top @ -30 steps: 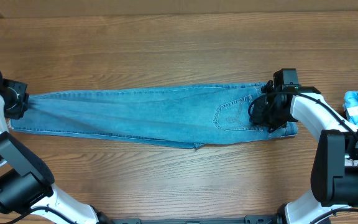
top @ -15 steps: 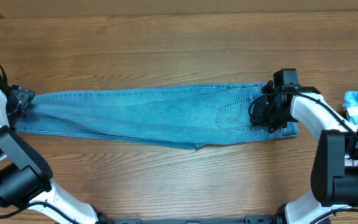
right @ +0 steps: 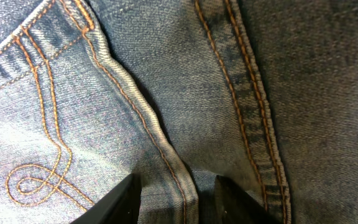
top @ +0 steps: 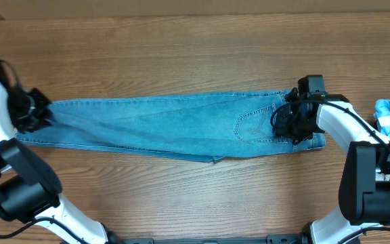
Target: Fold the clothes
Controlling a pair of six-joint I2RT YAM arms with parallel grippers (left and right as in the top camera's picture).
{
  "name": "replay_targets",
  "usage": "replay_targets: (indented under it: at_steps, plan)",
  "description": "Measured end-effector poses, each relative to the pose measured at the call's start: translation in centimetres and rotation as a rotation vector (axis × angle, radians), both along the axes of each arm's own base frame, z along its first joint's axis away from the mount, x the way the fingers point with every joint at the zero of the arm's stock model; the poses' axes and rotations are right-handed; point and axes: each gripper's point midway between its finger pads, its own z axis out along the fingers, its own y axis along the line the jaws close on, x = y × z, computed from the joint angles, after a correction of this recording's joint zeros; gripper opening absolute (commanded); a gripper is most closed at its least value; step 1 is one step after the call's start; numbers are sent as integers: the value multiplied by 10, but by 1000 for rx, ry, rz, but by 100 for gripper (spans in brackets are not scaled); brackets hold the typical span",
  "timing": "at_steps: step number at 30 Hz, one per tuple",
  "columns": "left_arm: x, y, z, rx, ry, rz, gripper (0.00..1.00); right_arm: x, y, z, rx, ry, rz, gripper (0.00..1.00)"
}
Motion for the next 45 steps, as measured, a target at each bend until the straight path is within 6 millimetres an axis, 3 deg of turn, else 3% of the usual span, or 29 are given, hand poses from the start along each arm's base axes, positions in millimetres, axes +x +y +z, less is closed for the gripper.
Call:
replay_targets:
  at_steps: [4, 9, 10, 11, 16, 20, 22, 25, 27, 28, 33, 35, 37, 38, 45]
  plan:
    - [-8, -55, -11, 13, 119, -223, 16, 0, 0, 0, 0, 0, 0, 44]
    - [-32, -55, -39, 89, 243, -240, 16, 0, 0, 0, 0, 1, -1, 45]
    - [-30, -53, -46, 102, 236, -237, 23, 0, 0, 0, 0, 1, 0, 45]
    - [-22, -50, -51, 124, 203, -230, 35, 0, 0, 0, 0, 1, -1, 45]
    - [51, -24, -75, 271, -104, -179, 38, -2, 0, 0, 0, 8, -1, 46]
    - [43, -27, -110, 247, -47, -183, 33, -2, 0, 0, -1, 10, -1, 46]
    - [41, -26, -111, 247, -14, -175, 30, -2, 0, 0, 0, 10, -1, 47]
    - [27, -25, -112, 242, 64, -105, 34, -2, 0, 0, 0, 8, -1, 47]
    - [3, -19, -112, 202, 147, -4, 43, -2, 0, 0, 4, 9, 0, 48]
    - [-4, -14, -112, 152, 153, 54, 56, -2, 1, 0, 10, 10, 0, 48]
    - [-26, 1, -111, -64, 127, 194, 71, -4, 4, 0, 23, 15, 1, 49]
    - [-26, 2, -108, -110, 110, 174, 76, -4, 4, 1, 27, 16, 1, 49]
    - [-25, 4, -105, -113, 91, 108, 96, -4, 5, 1, 29, 16, 2, 50]
    - [-24, 7, -104, -106, 80, 81, 100, -4, 5, 1, 30, 16, 2, 51]
    - [4, 70, -67, 50, -86, 29, 100, -4, 4, 1, 26, 16, -1, 54]
